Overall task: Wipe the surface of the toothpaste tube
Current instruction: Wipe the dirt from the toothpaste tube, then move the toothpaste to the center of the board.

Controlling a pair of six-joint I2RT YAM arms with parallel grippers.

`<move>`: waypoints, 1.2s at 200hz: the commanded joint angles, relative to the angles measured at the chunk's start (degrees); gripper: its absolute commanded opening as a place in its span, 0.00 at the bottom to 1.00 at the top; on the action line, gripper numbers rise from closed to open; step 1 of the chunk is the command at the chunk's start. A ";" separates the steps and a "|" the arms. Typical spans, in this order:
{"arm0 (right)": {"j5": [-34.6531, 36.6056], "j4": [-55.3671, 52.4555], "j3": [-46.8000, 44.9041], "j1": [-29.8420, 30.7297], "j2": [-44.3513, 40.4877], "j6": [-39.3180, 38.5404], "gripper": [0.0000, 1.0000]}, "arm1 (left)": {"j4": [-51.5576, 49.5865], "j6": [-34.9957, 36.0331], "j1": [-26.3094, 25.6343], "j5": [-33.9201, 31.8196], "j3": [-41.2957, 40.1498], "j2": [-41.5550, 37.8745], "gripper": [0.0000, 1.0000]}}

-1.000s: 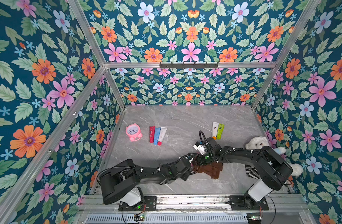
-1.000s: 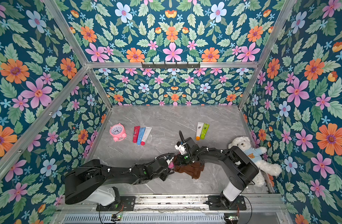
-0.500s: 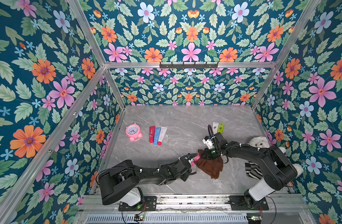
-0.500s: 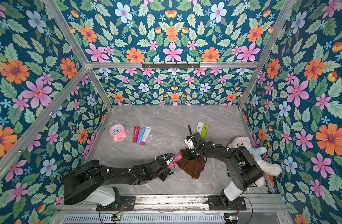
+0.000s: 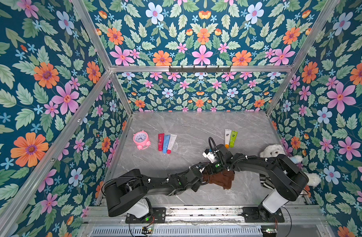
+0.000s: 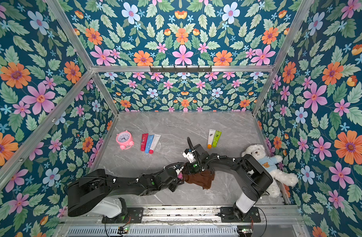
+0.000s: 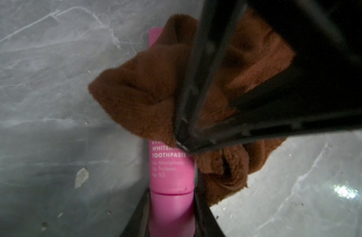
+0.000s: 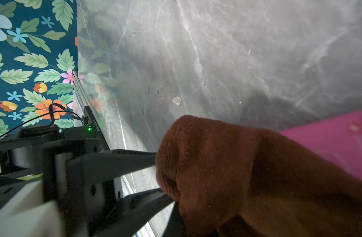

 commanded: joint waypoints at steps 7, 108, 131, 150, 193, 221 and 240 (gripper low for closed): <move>1.86 -2.19 0.27 -0.16 1.74 -0.79 0.00 | -1.86 -0.55 -0.05 -0.25 -0.26 -0.29 0.00; 11.14 -13.54 -5.44 -10.70 -12.18 -5.75 0.00 | -4.48 -3.55 0.53 -4.63 0.16 -0.55 0.00; 9.79 -15.39 -7.03 -10.65 -16.49 -5.64 0.00 | -5.87 -4.00 0.90 -4.51 1.20 0.06 0.00; 9.36 -16.61 -9.03 -10.65 -19.97 -5.50 0.00 | -6.18 -4.03 0.85 -1.75 2.13 -0.25 0.30; 8.24 -15.82 -12.83 -10.62 -24.35 -3.59 0.00 | -13.20 -4.56 1.07 3.94 10.76 0.92 0.69; 7.89 -15.15 -14.43 -10.63 -25.83 -3.10 0.00 | -19.73 -2.83 3.36 5.21 17.72 4.11 0.67; 7.87 -15.32 -15.25 -10.54 -27.32 -2.84 0.00 | -23.21 -1.27 6.11 6.61 20.56 6.84 0.64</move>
